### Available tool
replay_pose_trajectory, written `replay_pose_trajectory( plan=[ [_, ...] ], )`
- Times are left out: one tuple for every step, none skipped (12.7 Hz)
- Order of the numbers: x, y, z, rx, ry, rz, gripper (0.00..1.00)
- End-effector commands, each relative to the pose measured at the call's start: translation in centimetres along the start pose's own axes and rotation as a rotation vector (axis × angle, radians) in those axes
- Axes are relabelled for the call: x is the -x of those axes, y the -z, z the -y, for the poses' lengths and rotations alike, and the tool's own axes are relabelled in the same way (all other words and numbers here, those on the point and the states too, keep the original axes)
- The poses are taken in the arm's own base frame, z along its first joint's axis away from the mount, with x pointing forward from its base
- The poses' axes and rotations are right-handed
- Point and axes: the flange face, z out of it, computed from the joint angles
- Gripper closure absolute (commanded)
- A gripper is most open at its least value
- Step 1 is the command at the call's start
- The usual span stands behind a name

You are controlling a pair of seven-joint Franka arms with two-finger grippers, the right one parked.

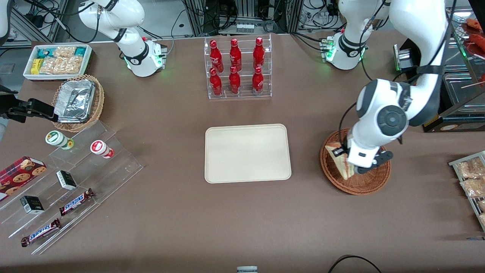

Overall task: Place sandwich from basket to tray
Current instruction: 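Close the left gripper on the sandwich and lift it, then carry the held sandwich over to the cream tray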

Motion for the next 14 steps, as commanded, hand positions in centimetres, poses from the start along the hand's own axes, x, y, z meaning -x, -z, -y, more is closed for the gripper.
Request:
replay_pose_trajectory(
  plan=[
    [1.5,0.4,-3.3,0.006,-0.082,0.011,1.00],
    [2.8,0.0,-4.9,0.008,-0.100,0.013,1.00],
    [3.4,-0.1,-6.5,0.018,-0.116,0.019,1.00],
    [3.8,-0.2,-8.1,0.030,-0.124,0.024,1.00],
    [4.2,-0.1,-9.4,0.035,-0.120,0.020,1.00],
    [5.1,-0.3,-11.3,0.040,-0.119,0.016,1.00],
    [5.7,-0.8,-13.0,0.044,-0.117,0.016,1.00],
    [6.4,-1.6,-15.3,0.051,-0.110,0.014,1.00],
    [7.3,-2.6,-17.6,0.053,-0.093,0.015,1.00],
    [8.6,-3.2,-20.1,0.057,-0.081,0.007,1.00],
    [9.9,-3.9,-22.2,0.058,-0.068,0.001,1.00],
    [11.1,-4.4,-23.5,0.061,-0.063,0.000,1.00],
    [11.7,-4.8,-24.4,0.063,-0.063,0.000,1.00],
    [12.6,-5.2,-25.5,0.071,-0.065,-0.001,1.00]
  ],
)
